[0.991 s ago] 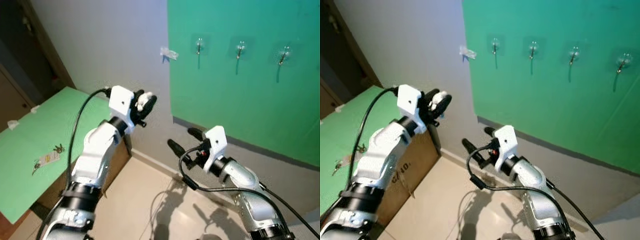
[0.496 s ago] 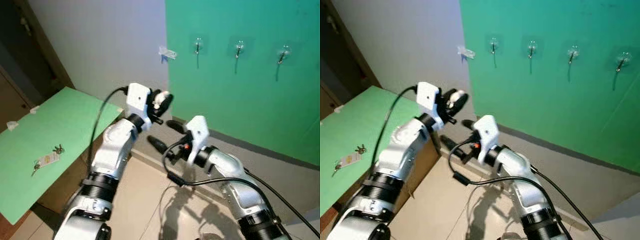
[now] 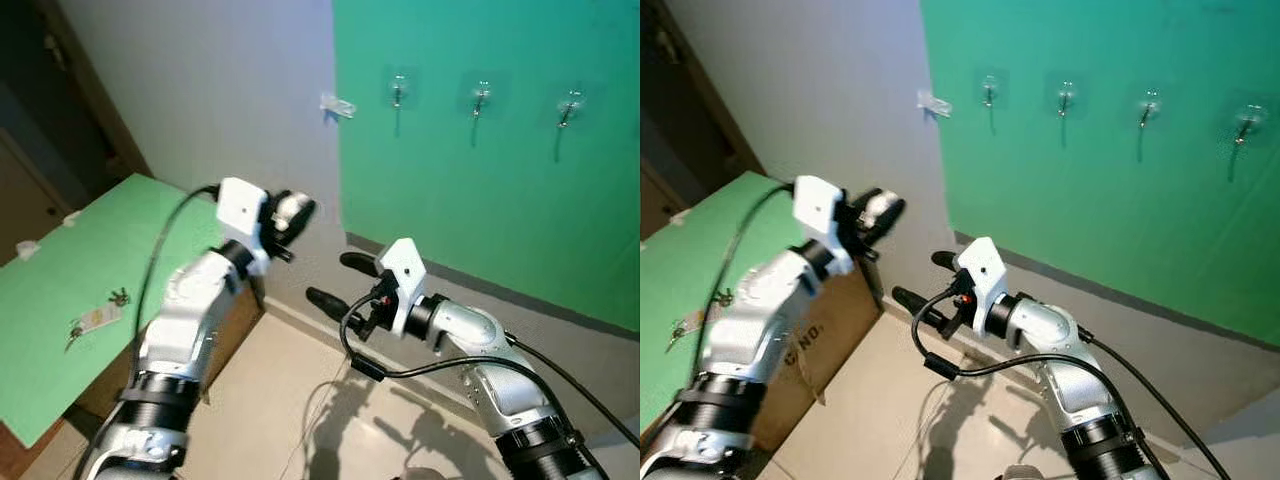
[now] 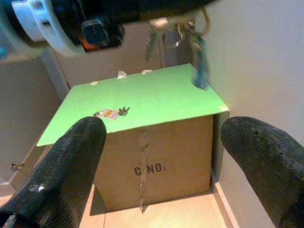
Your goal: Hang keys on a hook
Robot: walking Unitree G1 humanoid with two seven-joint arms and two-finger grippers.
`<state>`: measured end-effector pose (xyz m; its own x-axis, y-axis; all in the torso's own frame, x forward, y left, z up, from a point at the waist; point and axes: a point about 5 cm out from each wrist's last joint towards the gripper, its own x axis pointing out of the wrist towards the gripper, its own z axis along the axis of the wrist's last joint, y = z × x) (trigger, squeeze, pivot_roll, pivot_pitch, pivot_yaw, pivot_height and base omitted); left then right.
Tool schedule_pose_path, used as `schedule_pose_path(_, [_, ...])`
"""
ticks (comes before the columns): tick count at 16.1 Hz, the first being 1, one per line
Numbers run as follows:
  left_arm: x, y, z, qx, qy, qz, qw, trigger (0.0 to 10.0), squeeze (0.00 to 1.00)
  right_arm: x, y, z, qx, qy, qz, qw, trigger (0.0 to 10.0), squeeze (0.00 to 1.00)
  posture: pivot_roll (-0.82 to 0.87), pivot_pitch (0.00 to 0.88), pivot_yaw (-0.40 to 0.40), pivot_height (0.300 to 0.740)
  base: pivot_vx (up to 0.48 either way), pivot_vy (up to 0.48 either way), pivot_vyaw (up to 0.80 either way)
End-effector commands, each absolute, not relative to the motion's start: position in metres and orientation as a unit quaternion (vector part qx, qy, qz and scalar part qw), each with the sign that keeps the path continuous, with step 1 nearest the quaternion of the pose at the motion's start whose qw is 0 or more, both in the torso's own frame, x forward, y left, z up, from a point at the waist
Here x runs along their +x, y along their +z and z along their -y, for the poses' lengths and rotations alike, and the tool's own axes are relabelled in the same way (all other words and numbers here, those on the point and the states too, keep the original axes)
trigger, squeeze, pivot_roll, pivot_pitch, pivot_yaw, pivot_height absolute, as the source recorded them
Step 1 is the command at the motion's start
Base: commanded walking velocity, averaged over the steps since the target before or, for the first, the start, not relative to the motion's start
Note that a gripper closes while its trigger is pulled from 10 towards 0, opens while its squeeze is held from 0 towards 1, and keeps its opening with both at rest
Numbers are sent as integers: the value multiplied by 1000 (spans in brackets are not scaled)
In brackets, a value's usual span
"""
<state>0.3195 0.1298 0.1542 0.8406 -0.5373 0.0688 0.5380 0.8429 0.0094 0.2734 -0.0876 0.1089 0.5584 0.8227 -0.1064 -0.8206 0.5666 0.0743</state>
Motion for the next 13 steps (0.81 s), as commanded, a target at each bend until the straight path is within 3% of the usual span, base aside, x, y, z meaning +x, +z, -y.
schedule_pose_path(1, [316,157,-138,-1,-268,33,963,0,0,276,109,88,4,470,-62,881,10000,0,-248,21,131,740,0,0,0])
schedule_pose_path(8, [293,171,-151,-41,-326,16,944,0,0,278,109,101,-6,499,-79,863,10000,0,-241,4,122,740,0,0,0])
schedule_pose_path(13, [283,175,-137,-96,-382,1,919,0,0,278,108,100,11,516,-83,852,10000,0,-235,7,116,740,0,0,0])
